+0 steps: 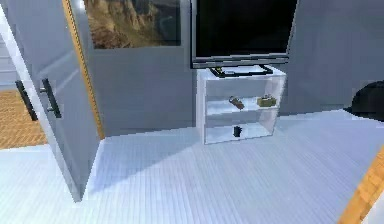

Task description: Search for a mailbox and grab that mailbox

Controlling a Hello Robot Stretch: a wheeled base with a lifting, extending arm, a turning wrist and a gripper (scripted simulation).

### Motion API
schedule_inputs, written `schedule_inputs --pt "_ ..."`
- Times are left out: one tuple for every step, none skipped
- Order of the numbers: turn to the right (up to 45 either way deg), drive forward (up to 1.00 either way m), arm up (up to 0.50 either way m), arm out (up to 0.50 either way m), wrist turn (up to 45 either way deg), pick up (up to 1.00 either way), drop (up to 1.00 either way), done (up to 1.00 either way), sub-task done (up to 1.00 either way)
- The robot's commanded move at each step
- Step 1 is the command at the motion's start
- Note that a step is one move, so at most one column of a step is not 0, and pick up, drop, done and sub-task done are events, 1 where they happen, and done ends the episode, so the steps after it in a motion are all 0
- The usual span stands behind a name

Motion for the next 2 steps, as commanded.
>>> schedule_inputs --pt "-21.0 0.0 0.0 0.0 0.0 0.0 0.0 0.0 0.0" --pt "0.0 0.4 0.0 0.0 0.0 0.0 0.0 0.0 0.0"
